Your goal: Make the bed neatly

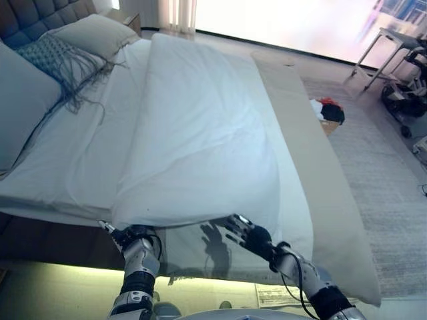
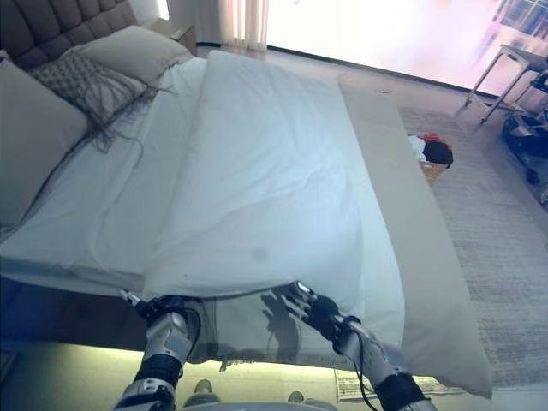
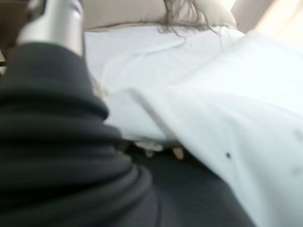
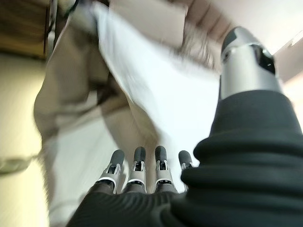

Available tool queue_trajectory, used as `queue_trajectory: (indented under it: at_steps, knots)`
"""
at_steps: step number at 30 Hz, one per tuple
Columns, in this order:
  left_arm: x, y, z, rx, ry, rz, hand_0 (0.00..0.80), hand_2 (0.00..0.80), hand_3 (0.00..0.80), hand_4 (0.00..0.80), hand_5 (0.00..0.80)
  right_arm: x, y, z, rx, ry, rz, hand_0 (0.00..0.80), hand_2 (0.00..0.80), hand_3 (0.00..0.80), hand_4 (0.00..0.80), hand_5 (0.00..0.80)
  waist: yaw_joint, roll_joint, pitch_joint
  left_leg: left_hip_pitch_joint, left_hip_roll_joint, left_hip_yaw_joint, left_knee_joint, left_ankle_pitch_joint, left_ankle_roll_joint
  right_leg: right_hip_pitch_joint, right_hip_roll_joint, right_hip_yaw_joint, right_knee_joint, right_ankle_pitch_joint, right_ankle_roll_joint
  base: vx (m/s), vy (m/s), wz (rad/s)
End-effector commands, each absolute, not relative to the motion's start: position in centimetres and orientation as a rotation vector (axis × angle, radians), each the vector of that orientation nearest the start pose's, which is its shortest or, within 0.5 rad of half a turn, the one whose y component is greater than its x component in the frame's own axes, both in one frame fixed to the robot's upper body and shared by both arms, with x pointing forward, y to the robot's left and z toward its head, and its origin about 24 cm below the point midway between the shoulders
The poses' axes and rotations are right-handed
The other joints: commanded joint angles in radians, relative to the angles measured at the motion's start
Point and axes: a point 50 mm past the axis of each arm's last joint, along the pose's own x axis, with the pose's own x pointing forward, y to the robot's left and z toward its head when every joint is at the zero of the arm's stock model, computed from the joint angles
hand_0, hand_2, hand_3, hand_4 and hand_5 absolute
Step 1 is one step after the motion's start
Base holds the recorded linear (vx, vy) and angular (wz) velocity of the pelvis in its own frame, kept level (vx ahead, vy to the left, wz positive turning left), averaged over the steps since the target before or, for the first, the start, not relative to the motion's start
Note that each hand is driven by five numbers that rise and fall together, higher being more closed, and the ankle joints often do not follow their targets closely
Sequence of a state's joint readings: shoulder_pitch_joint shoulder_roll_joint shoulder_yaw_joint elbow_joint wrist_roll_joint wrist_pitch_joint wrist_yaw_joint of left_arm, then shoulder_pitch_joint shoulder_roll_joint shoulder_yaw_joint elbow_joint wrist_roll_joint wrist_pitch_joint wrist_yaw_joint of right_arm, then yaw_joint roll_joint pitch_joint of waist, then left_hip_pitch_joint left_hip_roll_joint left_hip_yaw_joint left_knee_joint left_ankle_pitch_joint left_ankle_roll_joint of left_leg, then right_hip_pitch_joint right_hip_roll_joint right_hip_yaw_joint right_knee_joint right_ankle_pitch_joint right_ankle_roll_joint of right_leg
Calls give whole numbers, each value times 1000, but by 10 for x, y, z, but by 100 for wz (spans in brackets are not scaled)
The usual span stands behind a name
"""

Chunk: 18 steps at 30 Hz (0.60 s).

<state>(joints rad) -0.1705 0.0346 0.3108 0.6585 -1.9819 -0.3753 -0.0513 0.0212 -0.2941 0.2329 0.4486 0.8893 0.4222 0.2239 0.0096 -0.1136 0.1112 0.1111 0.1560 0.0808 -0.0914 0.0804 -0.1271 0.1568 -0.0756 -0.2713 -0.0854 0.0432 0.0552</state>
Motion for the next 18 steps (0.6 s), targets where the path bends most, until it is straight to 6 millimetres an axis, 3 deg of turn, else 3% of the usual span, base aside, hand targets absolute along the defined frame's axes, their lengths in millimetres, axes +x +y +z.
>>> queue_trajectory:
  at_steps: [1, 8, 15, 18]
  knots:
    - [229, 302, -42, -1684, -445, 900, 0, 0, 0, 0, 0, 175, -190, -95, 593, 915, 187, 0, 0, 0, 0, 0, 7, 19, -62, 20, 5, 14, 13, -62, 7, 3, -109, -5, 43, -44, 84, -50, 96, -2]
    - [218, 329, -40, -1658, -530, 845, 0, 0, 0, 0, 0, 120, -233, -133, 535, 1107, 25, 0, 0, 0, 0, 0, 8, 50, -78, 14, -11, 11, 7, -57, 8, 4, -121, -10, 29, -33, 90, -61, 77, -1]
    - [218, 343, -31, -1652, -585, 768, 0, 0, 0, 0, 0, 74, -247, -154, 564, 1261, -144, 0, 0, 0, 0, 0, 39, 73, -98, -10, -24, -2, 4, -56, 7, 4, -130, -34, 6, -20, 96, -63, 45, 2]
    - [217, 353, -21, -1638, -600, 758, 0, 0, 0, 0, 0, 71, -254, -154, 577, 1257, -228, 0, 0, 0, 0, 0, 64, 82, -104, -18, -32, -18, 4, -59, 9, 7, -136, -51, 5, -21, 97, -43, 33, 4]
